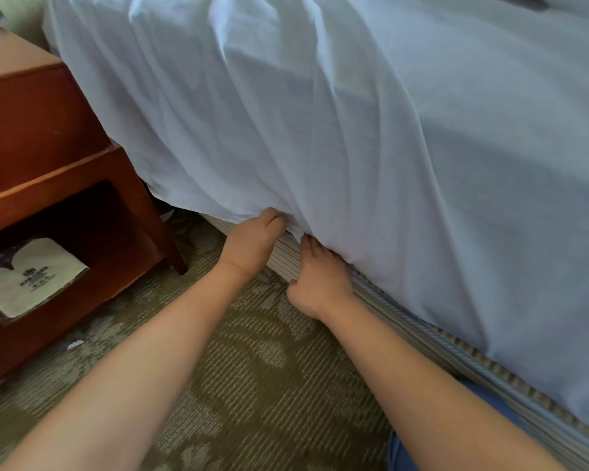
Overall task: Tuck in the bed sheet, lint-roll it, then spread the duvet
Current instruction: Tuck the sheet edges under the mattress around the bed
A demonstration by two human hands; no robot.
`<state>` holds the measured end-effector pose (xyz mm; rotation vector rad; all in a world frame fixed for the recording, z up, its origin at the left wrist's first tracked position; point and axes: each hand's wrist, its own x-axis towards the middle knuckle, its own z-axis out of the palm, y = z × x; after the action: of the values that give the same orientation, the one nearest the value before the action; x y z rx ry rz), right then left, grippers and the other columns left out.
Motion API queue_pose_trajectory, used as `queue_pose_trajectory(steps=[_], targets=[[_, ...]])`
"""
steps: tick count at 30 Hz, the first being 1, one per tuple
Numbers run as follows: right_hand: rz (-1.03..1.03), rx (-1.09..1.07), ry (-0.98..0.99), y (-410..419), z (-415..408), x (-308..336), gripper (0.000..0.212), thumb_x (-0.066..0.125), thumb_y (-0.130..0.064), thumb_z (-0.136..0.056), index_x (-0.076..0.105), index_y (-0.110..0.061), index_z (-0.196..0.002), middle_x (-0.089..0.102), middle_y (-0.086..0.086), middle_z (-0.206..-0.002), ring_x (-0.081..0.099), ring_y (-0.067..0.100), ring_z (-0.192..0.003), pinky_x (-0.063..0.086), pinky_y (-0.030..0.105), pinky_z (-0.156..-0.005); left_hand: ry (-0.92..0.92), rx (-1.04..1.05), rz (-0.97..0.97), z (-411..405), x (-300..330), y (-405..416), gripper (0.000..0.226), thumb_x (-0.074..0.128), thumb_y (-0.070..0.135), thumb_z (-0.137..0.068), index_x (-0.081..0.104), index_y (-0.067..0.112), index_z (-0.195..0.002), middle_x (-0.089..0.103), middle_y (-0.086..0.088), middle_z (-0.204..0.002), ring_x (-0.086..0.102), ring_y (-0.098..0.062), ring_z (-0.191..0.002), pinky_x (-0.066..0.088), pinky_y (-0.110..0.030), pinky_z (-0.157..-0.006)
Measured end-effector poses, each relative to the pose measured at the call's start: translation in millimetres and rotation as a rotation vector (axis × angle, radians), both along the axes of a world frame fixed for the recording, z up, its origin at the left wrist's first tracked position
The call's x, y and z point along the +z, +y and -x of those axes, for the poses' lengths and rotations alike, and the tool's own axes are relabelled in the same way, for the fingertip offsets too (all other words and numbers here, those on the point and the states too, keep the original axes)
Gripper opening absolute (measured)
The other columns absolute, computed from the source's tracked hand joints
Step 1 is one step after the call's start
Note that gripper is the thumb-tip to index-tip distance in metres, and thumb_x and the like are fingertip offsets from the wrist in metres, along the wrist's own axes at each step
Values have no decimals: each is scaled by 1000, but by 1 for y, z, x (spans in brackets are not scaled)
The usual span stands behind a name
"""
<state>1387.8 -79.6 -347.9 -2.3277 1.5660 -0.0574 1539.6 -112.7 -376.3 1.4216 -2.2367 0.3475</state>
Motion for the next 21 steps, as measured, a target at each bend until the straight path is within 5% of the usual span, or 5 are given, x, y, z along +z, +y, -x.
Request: queue_pose_trajectory(steps=[3, 6, 10, 14, 21], targets=[[59, 56, 43, 8, 4, -3, 88, 55, -30, -86, 3, -6, -152, 9, 8, -160, 15, 22, -145, 11, 32, -117, -2, -1, -49, -6, -9, 5, 32, 44, 2, -76, 70, -7, -93, 69, -20, -98, 69, -33, -68, 55, -37, -45], [91, 46, 51, 21, 5, -9, 77, 47, -26, -93, 3, -3, -152, 2, 10, -161, 7, 23, -146, 6, 33, -119, -20, -4, -90, -9, -14, 10, 44, 36, 6, -77, 68, -8, -105, 68, -21, -106, 69, -35, -87, 58, -43, -72], [86, -27, 15, 27, 1, -10, 72, 45, -23, -94, 7, -3, -152, 8, 9, -159, 13, 23, -145, 14, 33, -117, -174, 44, -213, -21, -22, 19, 59, 45, 12, -75, 54, 2, -132, 56, -14, -134, 54, -31, -124, 32, -52, -108], [130, -133, 9, 35, 10, -7, 65, 47, -21, -91, 24, -1, -149, 30, 13, -152, 33, 28, -136, 27, 36, -111, -251, 166, -295, -8, -18, 19, 70, 54, 14, -82, 32, 11, -148, 35, -6, -153, 29, -22, -143, 9, -49, -117], [26, -47, -33, 4, -1, 1, 67, 48, -21, -88, 24, -5, -148, 31, 9, -153, 30, 23, -138, 23, 29, -112, -456, 301, -452, 6, -7, 3, 81, 48, 32, -91, -2, 18, -153, 4, 2, -161, 0, -15, -148, -8, -46, -116]])
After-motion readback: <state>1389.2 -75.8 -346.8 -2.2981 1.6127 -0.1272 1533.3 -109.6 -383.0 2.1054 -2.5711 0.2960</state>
